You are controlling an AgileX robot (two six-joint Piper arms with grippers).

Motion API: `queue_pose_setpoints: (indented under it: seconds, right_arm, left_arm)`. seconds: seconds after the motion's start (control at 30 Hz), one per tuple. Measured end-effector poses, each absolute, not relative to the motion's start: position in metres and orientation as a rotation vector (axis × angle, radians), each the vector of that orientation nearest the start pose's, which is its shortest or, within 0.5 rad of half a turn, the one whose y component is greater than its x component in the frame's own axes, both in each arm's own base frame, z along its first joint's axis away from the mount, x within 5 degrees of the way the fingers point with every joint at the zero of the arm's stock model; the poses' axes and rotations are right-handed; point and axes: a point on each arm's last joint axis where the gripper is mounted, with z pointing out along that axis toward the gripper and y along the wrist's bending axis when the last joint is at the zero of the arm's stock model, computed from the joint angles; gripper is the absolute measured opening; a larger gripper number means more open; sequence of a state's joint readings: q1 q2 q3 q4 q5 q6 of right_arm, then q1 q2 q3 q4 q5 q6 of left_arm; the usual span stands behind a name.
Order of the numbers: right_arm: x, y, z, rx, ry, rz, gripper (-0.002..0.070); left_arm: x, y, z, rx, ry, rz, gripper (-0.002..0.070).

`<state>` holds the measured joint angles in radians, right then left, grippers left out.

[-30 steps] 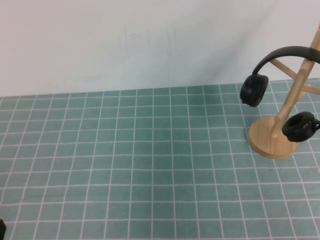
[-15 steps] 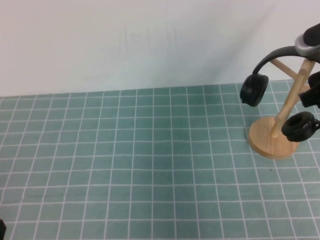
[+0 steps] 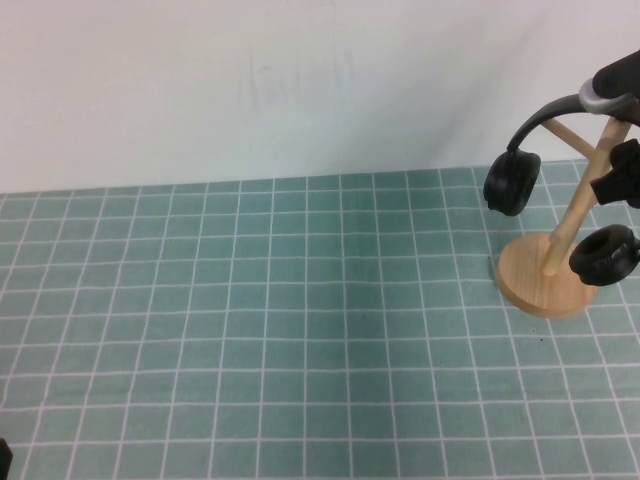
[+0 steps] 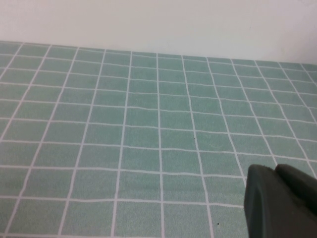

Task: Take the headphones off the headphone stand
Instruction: Pick up the headphones from the headphone stand, then place the headphones on the table

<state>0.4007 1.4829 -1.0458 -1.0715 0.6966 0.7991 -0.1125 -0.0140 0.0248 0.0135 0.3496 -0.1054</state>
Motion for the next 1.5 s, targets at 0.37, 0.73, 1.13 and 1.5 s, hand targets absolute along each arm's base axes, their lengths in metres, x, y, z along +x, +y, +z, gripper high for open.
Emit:
queue_pose_setpoints:
  seconds: [0.37,0.73,1.13,1.5]
  right_arm:
    - [0.31,0.076,0.29,-0.318,2.186,-0.544,0.0102]
    - [0.249,0.069,0.358,-0.217,2.056,-0.509,0.0039]
    - [0.199,0.134,0.35,-0.529,2.475,-0.067,0.0039]
    - [0.268,0.237,0.227,-0.822,2.71,-0.053,0.0039]
  left_arm:
    - [0.053,-0.006,0.174,0.015,1.846,-0.139,-0.0003]
    - [0.053,-0.006,0.174,0.015,1.846,-0.139,-0.0003]
    - [0.053,-0.006,0.174,0.015,1.846,-0.139,-0.0003]
    - [0.053,-0.006,0.174,0.015,1.846,-0.139,-0.0003]
